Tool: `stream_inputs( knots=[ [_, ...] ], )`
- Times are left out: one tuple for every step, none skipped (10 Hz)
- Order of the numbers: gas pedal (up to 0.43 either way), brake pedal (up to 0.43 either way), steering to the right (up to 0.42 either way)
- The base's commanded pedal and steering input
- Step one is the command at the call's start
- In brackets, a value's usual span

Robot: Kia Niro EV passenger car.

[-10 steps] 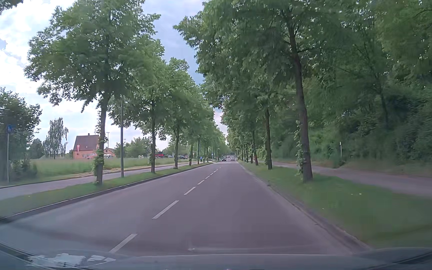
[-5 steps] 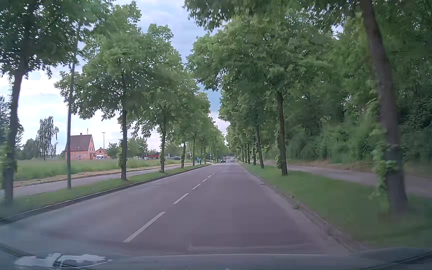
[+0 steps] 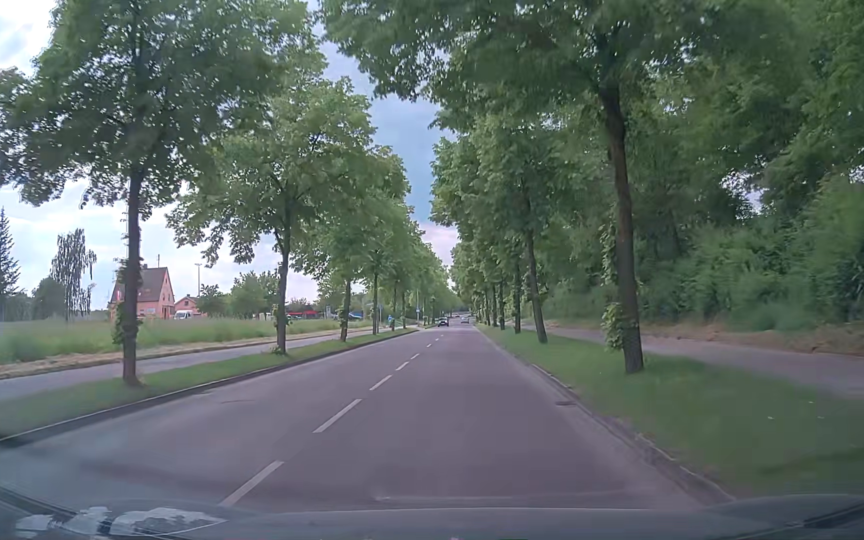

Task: Follow the waypoints while adhering to traffic rules and regulations

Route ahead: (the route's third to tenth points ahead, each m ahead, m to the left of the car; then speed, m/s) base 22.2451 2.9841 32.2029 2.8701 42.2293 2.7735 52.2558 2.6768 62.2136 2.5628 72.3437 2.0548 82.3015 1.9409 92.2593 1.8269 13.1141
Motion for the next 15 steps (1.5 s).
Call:
stream_inputs(
  knots=[
    [0.039, 0.018, 0.000],
    [0.028, 0.018, 0.001],
    [0.020, 0.018, 0.000],
    [0.000, 0.018, 0.000],
    [0.000, 0.018, 0.000],
    [0.000, 0.018, -0.001],
    [0.000, 0.018, -0.004],
    [0.000, 0.018, -0.005],
    [0.000, 0.018, -0.003],
    [0.000, 0.018, -0.003],
    [0.000, 0.018, -0.001],
    [0.000, 0.018, 0.000],
    [0.000, 0.018, 0.000],
    [0.000, 0.018, 0.000],
    [0.059, 0.018, 0.000]
  ],
)
